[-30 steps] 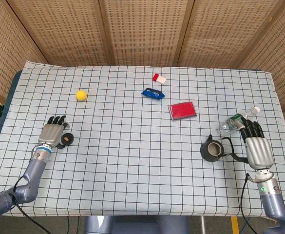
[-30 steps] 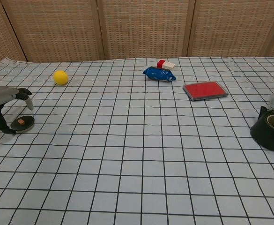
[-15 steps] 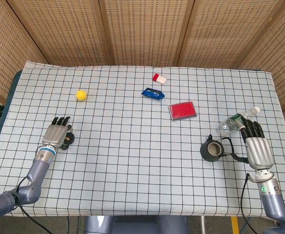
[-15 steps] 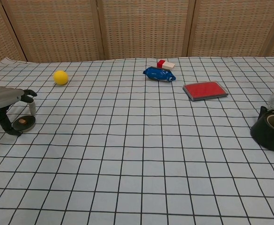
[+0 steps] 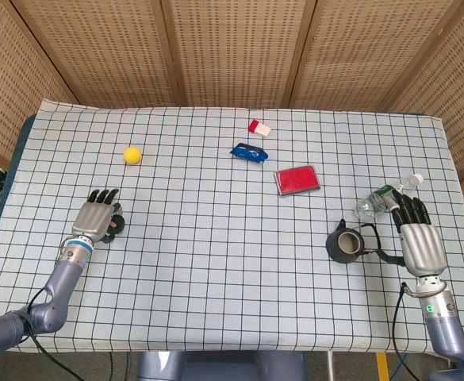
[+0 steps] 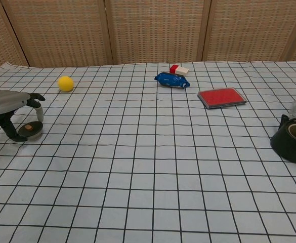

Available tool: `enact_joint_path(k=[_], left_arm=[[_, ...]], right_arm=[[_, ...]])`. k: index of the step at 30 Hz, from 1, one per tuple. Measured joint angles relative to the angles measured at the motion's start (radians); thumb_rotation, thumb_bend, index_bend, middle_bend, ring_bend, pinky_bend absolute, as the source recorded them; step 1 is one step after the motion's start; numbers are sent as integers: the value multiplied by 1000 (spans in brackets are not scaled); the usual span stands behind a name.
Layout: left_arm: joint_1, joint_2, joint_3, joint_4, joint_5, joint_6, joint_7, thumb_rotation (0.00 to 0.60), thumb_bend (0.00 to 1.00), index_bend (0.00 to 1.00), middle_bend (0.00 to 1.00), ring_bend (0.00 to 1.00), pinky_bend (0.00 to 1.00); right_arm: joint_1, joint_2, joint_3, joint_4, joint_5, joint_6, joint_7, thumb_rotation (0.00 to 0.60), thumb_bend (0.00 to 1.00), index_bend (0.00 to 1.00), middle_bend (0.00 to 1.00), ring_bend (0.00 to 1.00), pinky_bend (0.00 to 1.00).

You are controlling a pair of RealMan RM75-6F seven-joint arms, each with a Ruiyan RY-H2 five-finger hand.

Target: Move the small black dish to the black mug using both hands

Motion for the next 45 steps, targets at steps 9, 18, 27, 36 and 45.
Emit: enact_joint_path(k=[9,18,27,36,45], left_arm=[[-71,7,-42,-74,-1,16,58,600,323,434,0,0,0],[-243,-115,-114,-43,-62,-43,137,600,320,428,0,0,0],[-438,-314,-166,155,-177,-108,234,600,316,411,0,0,0],[-601,-491,-213,402,-245,-155,261,600,295,349,0,0,0],[-620,-512,-209,423,-252,-146,271,600,110,60,0,0,0]], right_arm=[[2,1,4,7,6,-5,9,600,113,111,0,0,0],[2,14,17,16,24,-14,51,600,114,111,0,0,0],[3,22,25,34,35,-26,96,600,113,111,0,0,0],[-9,44,41,41,43,-10,156,600,114,111,0,0,0],[-16,51,42,41,40,1,166,600,113,111,0,0,0]])
